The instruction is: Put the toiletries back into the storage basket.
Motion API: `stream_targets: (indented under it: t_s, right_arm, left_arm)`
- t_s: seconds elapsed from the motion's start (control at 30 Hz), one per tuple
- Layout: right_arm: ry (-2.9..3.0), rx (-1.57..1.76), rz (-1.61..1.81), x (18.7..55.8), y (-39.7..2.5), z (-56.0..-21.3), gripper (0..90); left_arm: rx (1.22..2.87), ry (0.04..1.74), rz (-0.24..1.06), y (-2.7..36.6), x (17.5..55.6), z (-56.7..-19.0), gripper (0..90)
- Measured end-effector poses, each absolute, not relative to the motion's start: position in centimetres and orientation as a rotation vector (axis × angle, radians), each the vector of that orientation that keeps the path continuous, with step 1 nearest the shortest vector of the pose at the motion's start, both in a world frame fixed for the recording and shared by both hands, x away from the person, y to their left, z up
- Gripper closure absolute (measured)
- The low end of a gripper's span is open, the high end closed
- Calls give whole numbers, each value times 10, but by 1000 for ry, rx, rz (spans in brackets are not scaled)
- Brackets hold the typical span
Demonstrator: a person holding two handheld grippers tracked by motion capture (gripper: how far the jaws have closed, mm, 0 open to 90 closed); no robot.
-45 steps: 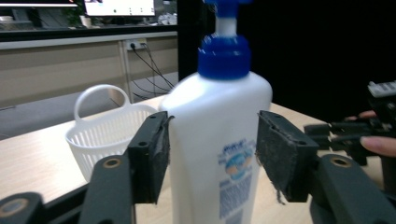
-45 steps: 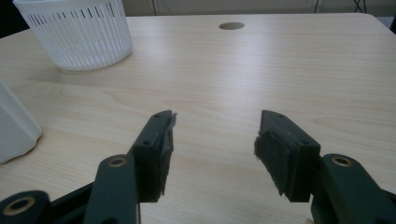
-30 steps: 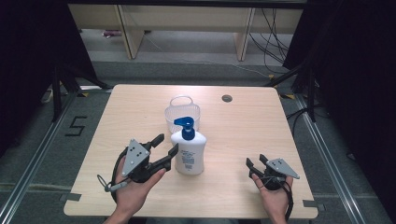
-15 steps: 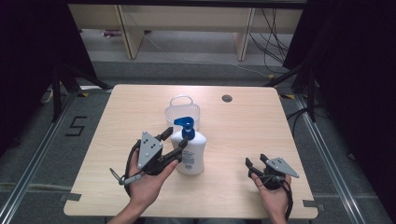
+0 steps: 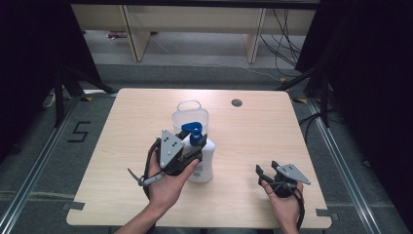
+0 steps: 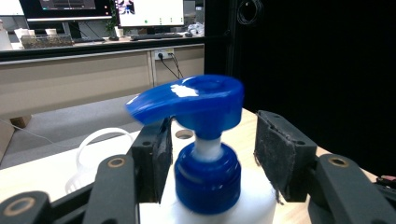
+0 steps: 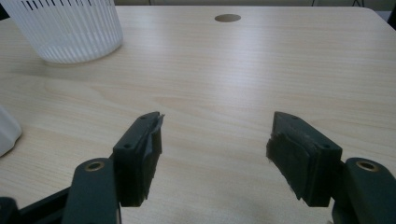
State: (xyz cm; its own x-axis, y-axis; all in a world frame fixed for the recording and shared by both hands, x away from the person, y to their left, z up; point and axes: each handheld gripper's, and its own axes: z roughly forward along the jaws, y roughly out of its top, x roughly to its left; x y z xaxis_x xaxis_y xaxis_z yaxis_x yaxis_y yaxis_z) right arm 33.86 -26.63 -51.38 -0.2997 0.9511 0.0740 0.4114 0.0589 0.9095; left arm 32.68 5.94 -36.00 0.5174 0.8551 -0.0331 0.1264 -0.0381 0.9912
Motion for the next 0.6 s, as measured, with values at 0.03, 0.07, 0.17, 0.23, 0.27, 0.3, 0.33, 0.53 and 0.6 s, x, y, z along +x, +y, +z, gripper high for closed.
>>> stream_targets:
  t_s: [0.03,0.07,0.17,0.23,0.27,0.3,0.33,0.53,0.6]
  right_arm:
    - [1761,1360,1219,339,-266,-514,348]
    - [1760,1363,1219,339,-266,-514,348]
    - [1769,1361,1216,339,-266,-514,349]
    - [1776,1389,1211,338,-265,-513,349]
    - [1784,1382,1194,339,-265,-514,349]
    - [1781,1376,1197,339,-266,-514,349]
    - [1781,1377,1196,339,-266,-514,349]
    - [1768,1414,1197,338,-263,-514,349]
    - [1777,1437,1209,336,-263,-513,350]
  left_arm:
    - [1519,884,740,59,328,-359,462]
    - [1517,886,739,58,329,-359,467]
    - [1518,897,735,56,331,-357,486]
    - [1518,900,736,55,332,-357,497]
    - [1521,894,758,55,333,-356,505]
    - [1516,911,754,53,333,-356,514]
    - [1520,912,762,53,333,-356,527]
    - [1492,937,758,52,335,-356,589]
    - [1480,937,755,52,334,-357,591]
